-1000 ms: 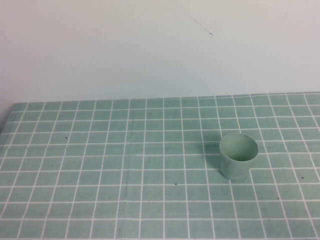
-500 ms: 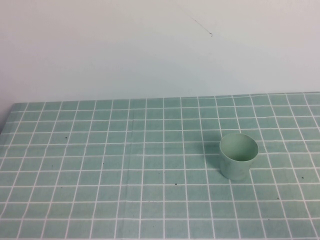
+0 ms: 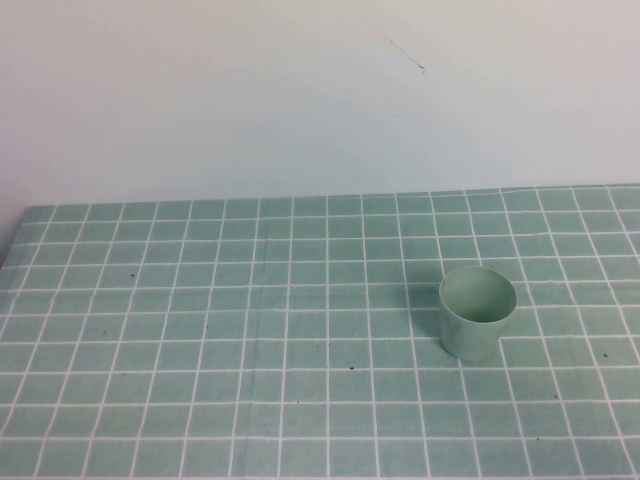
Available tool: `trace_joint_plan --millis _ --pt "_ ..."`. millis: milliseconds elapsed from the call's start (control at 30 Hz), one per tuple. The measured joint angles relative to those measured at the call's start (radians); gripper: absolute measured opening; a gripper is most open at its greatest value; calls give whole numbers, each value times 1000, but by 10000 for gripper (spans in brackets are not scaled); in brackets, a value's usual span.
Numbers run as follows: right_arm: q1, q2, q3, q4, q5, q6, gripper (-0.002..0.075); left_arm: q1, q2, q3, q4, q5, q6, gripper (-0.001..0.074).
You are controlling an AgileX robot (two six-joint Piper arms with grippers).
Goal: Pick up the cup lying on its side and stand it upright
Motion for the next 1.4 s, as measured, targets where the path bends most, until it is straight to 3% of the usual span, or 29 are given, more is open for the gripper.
trace_joint_plan --millis 333,767,1400 --pt "-2 -2 0 0 0 0 -3 0 0 0 0 0 0 -1" --pt "-181 -165 4 -36 39 -11 -3 0 0 0 0 0 0 -1" --pt "-242 -304 248 -37 20 -2 -2 0 2 0 0 0 0 -1"
